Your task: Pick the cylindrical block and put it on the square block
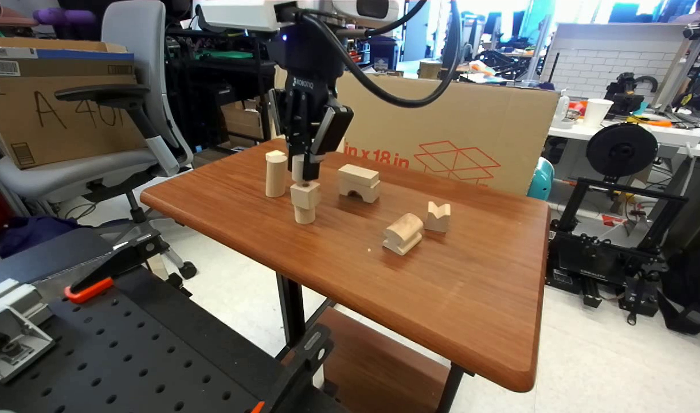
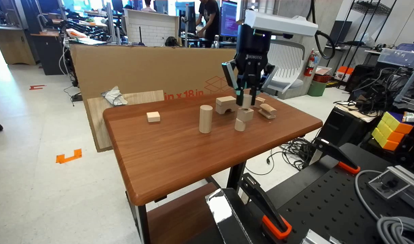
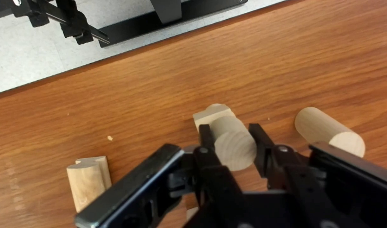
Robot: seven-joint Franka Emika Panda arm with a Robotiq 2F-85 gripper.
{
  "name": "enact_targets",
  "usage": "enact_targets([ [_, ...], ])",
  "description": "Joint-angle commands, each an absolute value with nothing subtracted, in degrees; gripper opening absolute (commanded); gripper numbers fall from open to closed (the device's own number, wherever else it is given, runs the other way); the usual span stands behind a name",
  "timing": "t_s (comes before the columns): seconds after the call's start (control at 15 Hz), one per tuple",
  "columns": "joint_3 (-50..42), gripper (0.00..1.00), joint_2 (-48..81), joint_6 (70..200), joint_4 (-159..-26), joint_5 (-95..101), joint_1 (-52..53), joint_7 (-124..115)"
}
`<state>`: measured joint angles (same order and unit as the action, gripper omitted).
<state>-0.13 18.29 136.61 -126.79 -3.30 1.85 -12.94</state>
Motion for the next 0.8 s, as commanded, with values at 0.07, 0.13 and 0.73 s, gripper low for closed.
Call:
enact_targets([
  [0.07, -1.12, 0.08, 18.62, 137.80, -127.15, -0.71, 2.63, -13.68],
  [0.13, -1.29, 0.58, 18.77, 137.69, -127.07, 0.11, 2.78, -13.97],
  [0.73, 0.06, 1.00, 13.30, 136.49, -128.42, -0.93, 2.33, -12.70],
])
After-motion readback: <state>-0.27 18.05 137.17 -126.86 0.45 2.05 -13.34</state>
